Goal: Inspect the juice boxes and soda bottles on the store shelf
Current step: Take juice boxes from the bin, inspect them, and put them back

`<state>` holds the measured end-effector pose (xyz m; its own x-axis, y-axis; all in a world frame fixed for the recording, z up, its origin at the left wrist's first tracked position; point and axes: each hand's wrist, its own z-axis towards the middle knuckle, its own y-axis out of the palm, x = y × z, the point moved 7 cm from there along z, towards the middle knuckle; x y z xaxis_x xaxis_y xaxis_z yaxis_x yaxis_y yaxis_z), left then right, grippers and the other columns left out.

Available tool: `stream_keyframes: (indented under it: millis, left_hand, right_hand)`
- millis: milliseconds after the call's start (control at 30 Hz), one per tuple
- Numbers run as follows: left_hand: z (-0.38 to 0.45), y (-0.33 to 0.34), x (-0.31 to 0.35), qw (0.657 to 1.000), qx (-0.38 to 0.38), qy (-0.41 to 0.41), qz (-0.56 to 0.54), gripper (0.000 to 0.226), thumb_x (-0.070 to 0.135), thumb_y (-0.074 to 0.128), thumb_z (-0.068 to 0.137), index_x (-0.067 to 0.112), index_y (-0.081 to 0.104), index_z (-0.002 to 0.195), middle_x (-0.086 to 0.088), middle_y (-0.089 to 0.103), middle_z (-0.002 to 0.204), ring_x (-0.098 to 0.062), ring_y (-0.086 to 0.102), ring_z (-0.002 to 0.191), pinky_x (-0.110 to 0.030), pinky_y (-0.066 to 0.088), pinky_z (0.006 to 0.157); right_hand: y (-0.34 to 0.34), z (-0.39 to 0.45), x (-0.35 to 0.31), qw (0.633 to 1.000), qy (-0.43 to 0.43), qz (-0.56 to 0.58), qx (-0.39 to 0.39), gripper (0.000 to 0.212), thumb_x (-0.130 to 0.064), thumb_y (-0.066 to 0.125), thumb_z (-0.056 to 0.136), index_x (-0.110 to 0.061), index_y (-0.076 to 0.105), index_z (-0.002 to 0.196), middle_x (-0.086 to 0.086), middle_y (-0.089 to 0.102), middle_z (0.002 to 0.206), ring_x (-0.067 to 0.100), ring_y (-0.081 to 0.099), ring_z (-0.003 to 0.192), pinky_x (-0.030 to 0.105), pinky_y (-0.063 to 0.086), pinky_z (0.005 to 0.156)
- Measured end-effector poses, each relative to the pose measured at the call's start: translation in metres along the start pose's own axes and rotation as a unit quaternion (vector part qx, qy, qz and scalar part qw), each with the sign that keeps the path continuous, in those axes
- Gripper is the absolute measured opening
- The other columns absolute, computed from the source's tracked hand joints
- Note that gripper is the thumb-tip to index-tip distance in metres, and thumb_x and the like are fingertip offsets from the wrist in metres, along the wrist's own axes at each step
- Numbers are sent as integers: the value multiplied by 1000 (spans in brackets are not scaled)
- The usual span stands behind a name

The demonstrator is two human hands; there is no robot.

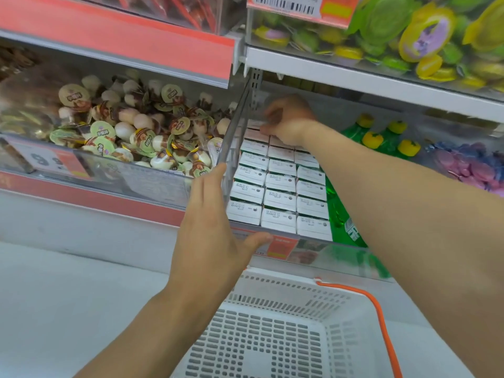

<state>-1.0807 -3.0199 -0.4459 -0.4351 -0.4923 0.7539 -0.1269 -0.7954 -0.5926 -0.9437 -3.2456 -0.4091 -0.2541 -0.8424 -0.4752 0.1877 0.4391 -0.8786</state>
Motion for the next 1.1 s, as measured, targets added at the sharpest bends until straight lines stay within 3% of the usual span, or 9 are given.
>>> stream_keyframes:
  millis: [267, 433, 567, 800, 1100]
  left_hand:
    - [1, 1, 2, 1000, 0, 27, 2, 103, 46, 88, 59, 48, 17, 134, 33, 18, 115, 5, 32, 116, -16, 33, 85]
    - [0, 0, -1, 1000, -3, 21, 4, 106, 47, 88, 60, 41, 19, 139, 29, 23, 124, 5, 30, 120, -15, 32, 86]
    - [-2, 0, 0, 1000, -10, 22, 1, 106, 46, 87, 63, 37, 18, 144, 24, 25, 134, 6, 29, 122, -13, 31, 87]
    - [-5, -1, 1, 999, -17, 23, 15, 106, 49, 83, 69, 36, 13, 148, 22, 22, 136, 5, 29, 120, -11, 30, 83]
    - [-2, -7, 7, 999, -22, 14, 38, 96, 45, 83, 71, 26, 24, 144, 10, 33, 138, -7, 39, 119, -18, 34, 83]
  right_hand:
    - [16, 17, -2, 995, -54, -66, -55, 43, -29, 69, 93, -16, 61, 133, 3, 63, 133, 19, 59, 120, 26, 43, 103]
    - [17, 13, -4, 985, -62, -98, -124, 48, -38, 60, 98, -18, 53, 142, 1, 55, 144, 19, 51, 131, 21, 34, 99]
    - [19, 12, -4, 986, -57, -87, -134, 52, -43, 64, 94, -19, 54, 139, 0, 55, 142, 19, 51, 128, 23, 36, 100]
    - [17, 12, -4, 992, -46, -62, -97, 55, -34, 72, 90, -18, 53, 139, 3, 54, 142, 20, 51, 129, 26, 39, 102]
    - [-6, -25, -2, 994, -80, 52, 54, 43, -25, 77, 86, -20, 63, 127, 2, 62, 131, 18, 57, 122, 25, 44, 101]
